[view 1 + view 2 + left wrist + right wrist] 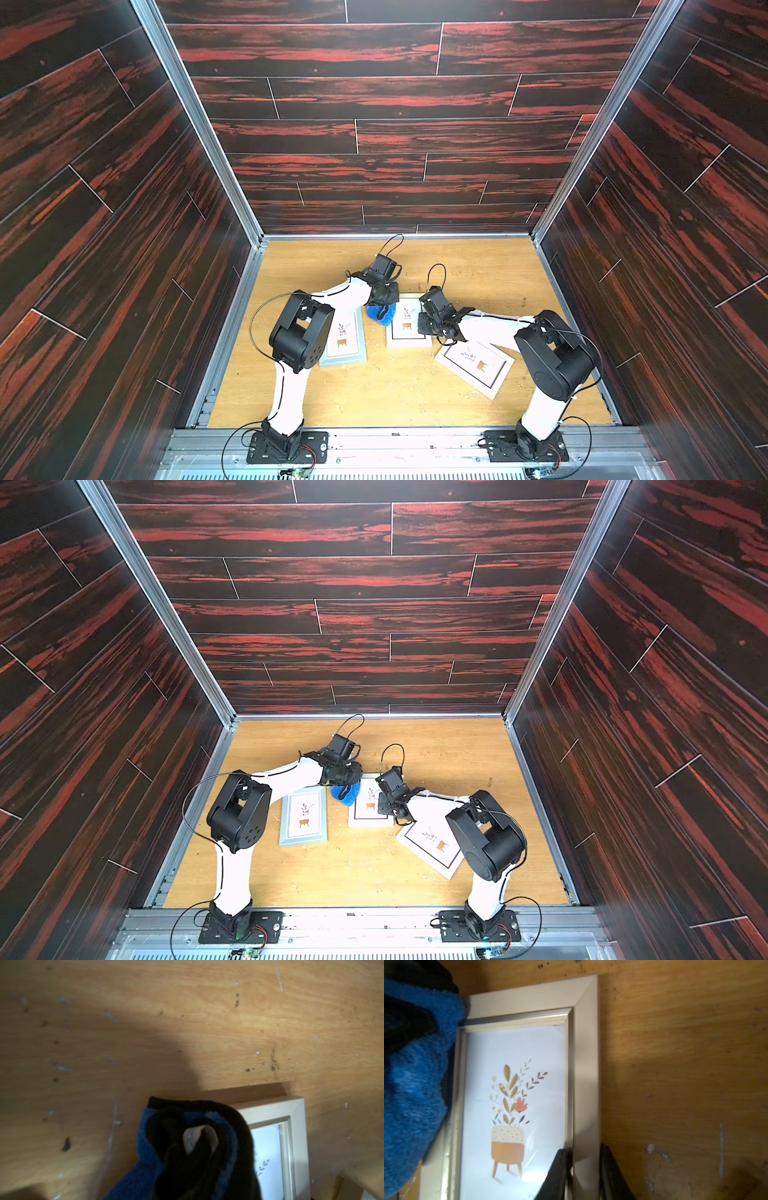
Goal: Wipe the picture frame with a cloth
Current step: Wipe the dirt from the picture frame.
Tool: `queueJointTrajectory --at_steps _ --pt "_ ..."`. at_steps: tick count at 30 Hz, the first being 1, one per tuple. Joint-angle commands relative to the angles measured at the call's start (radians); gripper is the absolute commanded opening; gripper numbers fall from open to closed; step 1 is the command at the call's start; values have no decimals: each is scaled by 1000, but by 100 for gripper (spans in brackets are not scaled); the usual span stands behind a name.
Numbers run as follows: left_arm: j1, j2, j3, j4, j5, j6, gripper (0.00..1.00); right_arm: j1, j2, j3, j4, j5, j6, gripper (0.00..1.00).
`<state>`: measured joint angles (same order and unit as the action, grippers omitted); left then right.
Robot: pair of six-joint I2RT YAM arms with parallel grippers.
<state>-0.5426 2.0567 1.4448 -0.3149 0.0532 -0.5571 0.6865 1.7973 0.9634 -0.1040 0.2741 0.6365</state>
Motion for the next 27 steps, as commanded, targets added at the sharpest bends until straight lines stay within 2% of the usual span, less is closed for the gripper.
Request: queueJointTrajectory --at_steps 1,3,5,7,12,14,16,21,24,27 --pt "-96 -64 -158 -91 -12 -64 0 -1 42 -28 -69 27 43 6" --pt "-96 -95 -239 -62 14 -112 0 -1 39 -35 -67 23 44 5" --pt "-93 -103 -252 -54 6 -117 0 -1 36 -36 -75 20 38 5" --pt "-78 -81 -196 -74 -8 -89 0 -1 29 -40 -78 21 34 5" --pt "2 64 80 -175 -12 -18 0 -1 22 -29 -94 38 35 5" --pt "15 97 136 -236 -19 -4 0 -1 23 -25 -92 39 39 5" --pt "2 67 86 -220 -9 -12 0 -1 22 -24 -90 38 43 5" --pt "-59 -75 -156 -127 30 -87 0 0 17 -27 -94 37 40 5" --pt "-44 -59 -126 -100 13 -99 0 0 15 -28 -102 34 35 5" --pt "-4 21 30 -143 11 -52 0 -1 15 -29 -96 29 35 5"
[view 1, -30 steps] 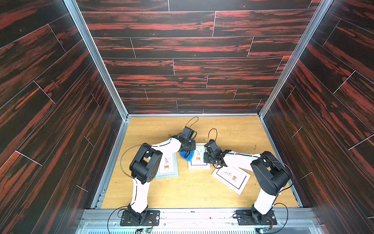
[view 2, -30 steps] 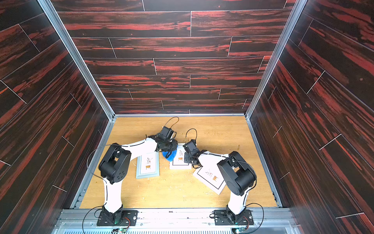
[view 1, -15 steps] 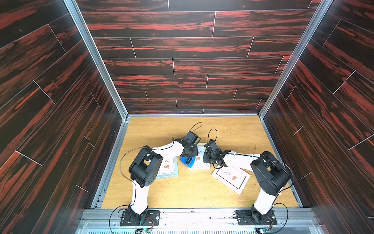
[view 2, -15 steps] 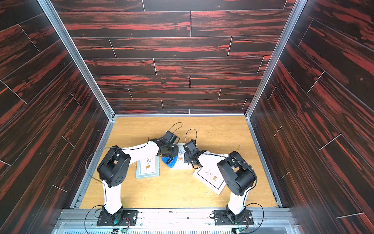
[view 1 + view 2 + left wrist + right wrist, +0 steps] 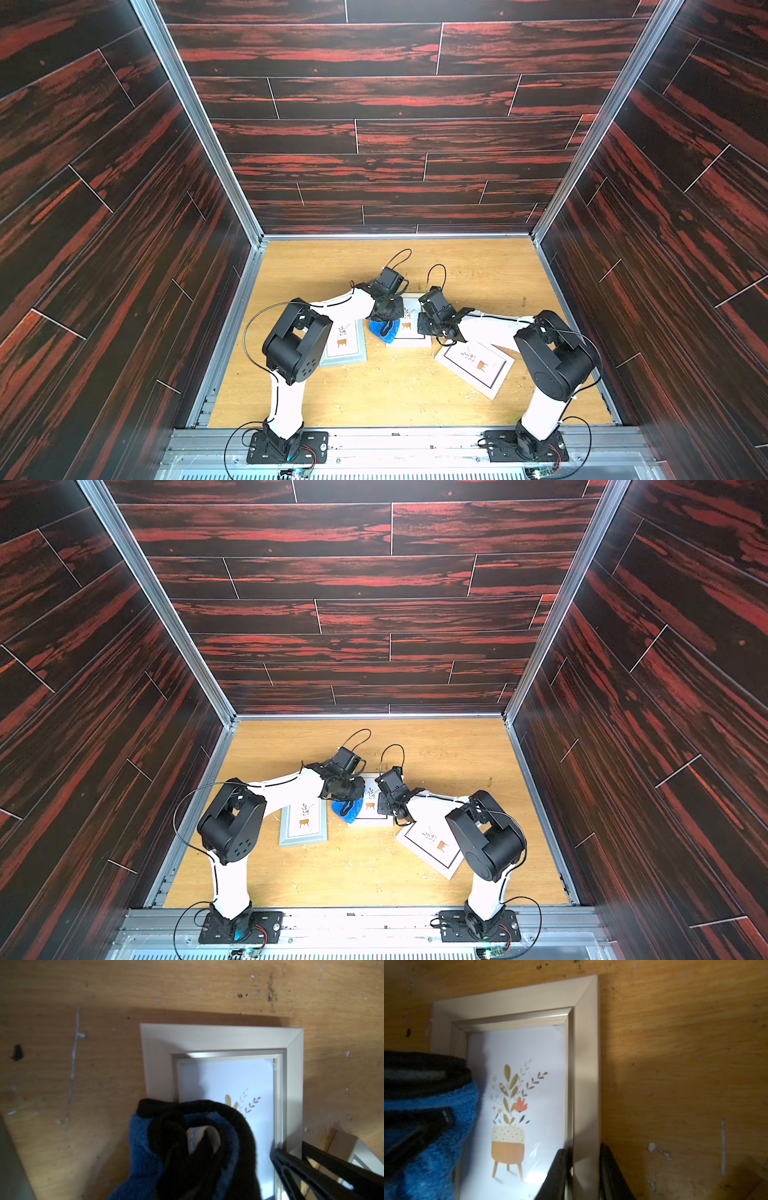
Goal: Wipe the picture frame with a cloth
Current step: Wipe the dirt from the picture frame.
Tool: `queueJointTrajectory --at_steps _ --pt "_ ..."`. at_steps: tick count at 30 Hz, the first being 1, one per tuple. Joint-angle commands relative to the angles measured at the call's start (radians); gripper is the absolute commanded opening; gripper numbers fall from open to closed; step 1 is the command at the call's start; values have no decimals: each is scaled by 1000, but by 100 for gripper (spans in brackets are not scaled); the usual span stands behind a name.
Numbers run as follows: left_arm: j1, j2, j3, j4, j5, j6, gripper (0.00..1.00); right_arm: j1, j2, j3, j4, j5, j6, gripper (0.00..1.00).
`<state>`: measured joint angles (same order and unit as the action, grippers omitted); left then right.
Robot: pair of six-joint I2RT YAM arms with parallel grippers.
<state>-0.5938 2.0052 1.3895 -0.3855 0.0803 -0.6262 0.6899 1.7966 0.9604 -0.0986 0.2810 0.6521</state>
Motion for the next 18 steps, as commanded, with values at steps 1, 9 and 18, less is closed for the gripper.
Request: queueJointTrajectory --at_steps 1,9,18 --pt "63 111 151 -123 0 36 0 -4 18 -26 -99 24 22 5" --pt "-7 -59 -118 -41 11 -30 0 -4 26 -33 -85 19 42 5" --pt "40 29 -29 -17 41 -41 0 -4 8 -46 -83 27 20 5"
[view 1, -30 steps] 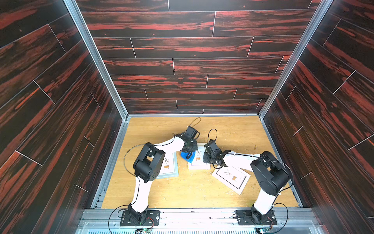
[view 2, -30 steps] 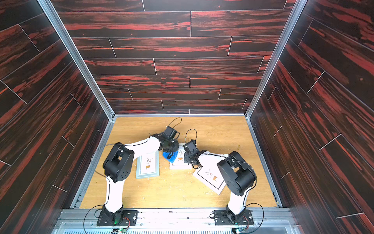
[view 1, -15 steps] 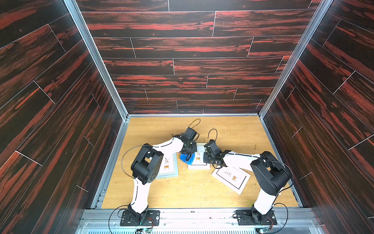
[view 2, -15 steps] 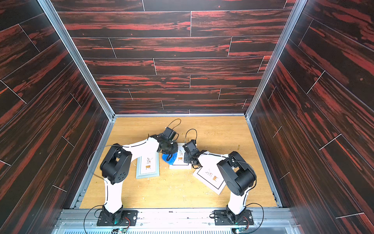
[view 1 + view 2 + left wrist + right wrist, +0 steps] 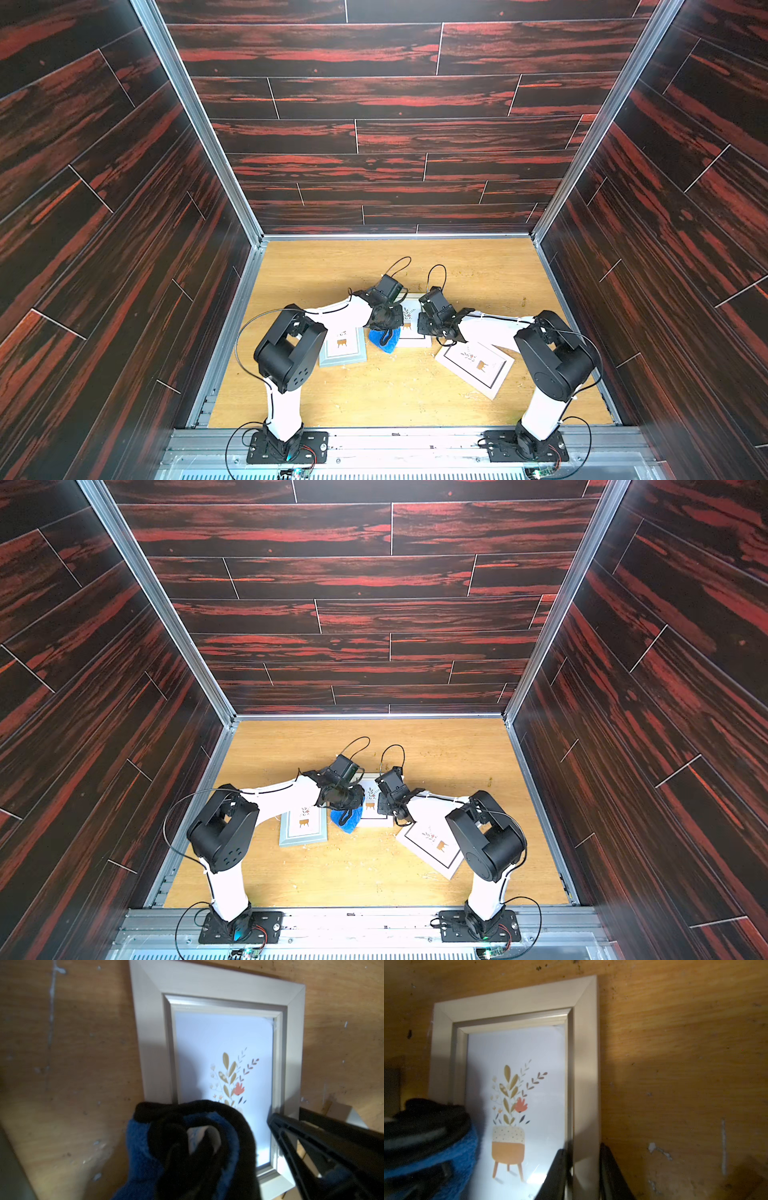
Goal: Wipe the picture frame with a cloth
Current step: Wipe the dirt from the picture frame.
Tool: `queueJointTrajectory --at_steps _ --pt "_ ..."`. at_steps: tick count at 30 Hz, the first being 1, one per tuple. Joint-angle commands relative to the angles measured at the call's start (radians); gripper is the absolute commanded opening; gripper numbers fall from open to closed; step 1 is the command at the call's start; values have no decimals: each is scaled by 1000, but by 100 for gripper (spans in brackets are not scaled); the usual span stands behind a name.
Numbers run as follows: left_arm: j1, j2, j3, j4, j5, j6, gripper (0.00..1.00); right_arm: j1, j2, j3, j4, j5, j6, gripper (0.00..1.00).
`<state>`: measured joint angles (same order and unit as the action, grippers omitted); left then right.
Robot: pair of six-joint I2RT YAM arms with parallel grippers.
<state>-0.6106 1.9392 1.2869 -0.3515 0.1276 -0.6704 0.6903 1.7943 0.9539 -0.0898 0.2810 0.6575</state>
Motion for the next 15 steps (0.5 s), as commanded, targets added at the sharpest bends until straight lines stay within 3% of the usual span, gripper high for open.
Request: queueJointTrajectory --at_steps 1,4,8,11,15 --pt "71 135 143 -84 -7 21 0 -5 13 -39 -91 24 14 5" --pt "85 203 271 -186 -39 63 0 -5 7 -44 -86 23 23 5" --pt "30 50 30 -48 -33 -7 0 -5 3 -53 -80 29 27 5" --pt "-21 -37 -116 -40 -38 -46 0 -6 7 -47 -85 24 24 5" --pt "-4 -42 -159 2 -46 -44 0 -6 3 -44 -90 26 17 5"
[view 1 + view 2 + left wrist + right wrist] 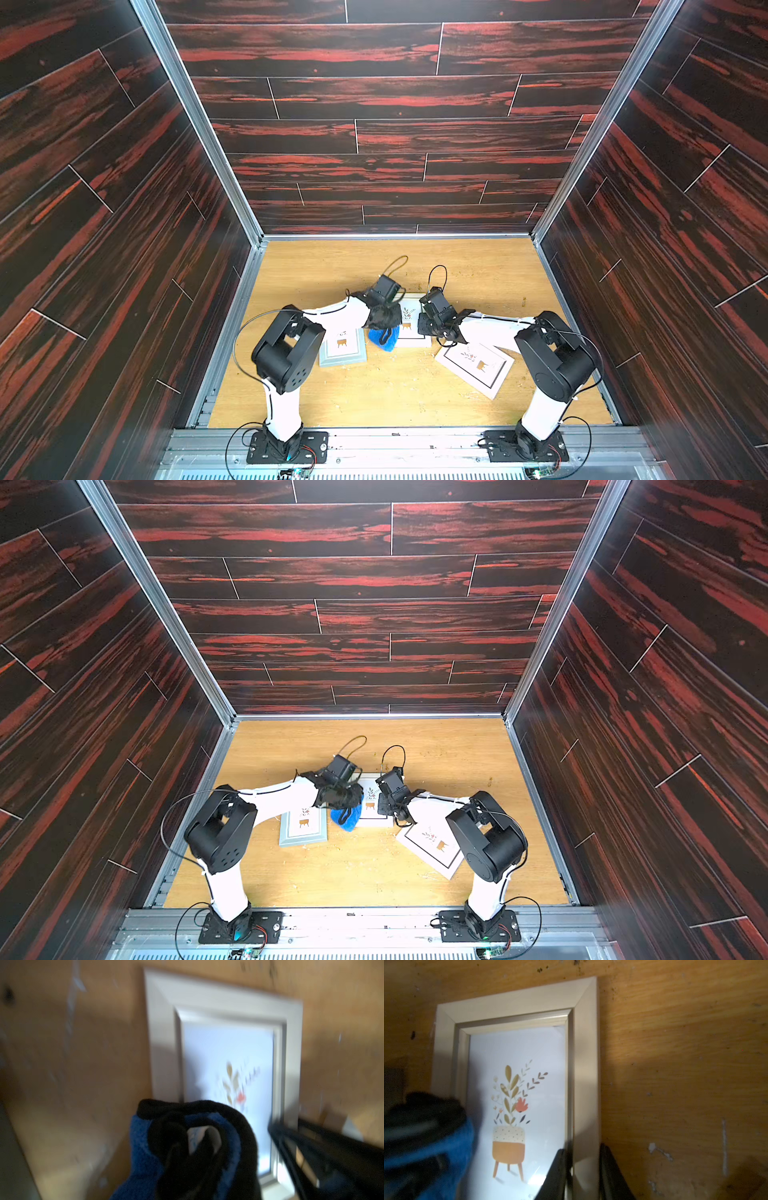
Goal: Wipe the picture frame with a cloth
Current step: Wipe the dirt from the picture frame.
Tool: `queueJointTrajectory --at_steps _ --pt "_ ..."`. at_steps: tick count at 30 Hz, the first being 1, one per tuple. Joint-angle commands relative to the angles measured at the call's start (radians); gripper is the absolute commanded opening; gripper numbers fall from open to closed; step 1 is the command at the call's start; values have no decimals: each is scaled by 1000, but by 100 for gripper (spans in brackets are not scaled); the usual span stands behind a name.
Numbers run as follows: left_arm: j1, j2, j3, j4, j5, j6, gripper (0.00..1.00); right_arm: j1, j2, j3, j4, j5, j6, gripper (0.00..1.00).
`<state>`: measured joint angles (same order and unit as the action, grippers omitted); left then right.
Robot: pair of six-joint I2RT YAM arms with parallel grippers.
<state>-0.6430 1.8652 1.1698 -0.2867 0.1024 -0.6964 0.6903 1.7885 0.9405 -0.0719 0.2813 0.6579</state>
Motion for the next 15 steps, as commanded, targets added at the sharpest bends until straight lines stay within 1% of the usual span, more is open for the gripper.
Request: queueJointTrajectory --at_steps 1,3,5,6,7,10,12,15 --pt "54 55 -10 -64 -3 1 0 -6 7 -30 -111 29 18 5" --pt "90 111 73 -65 14 35 0 -6 4 -29 -115 34 19 5" --pt "103 173 204 -161 3 78 0 -6 -2 -26 -120 39 23 5" --pt "98 182 236 -189 -5 74 0 -6 -5 -25 -120 38 23 5" --pt "88 166 222 -172 0 57 0 -6 -7 -26 -121 41 25 5" --pt "37 62 55 -72 14 -16 0 -6 -7 -25 -121 45 29 5" --pt "6 11 -28 -61 19 -50 0 -6 -3 -23 -121 41 31 5" --pt "-8 -22 -86 -59 23 -56 0 -7 -2 -28 -114 27 28 5"
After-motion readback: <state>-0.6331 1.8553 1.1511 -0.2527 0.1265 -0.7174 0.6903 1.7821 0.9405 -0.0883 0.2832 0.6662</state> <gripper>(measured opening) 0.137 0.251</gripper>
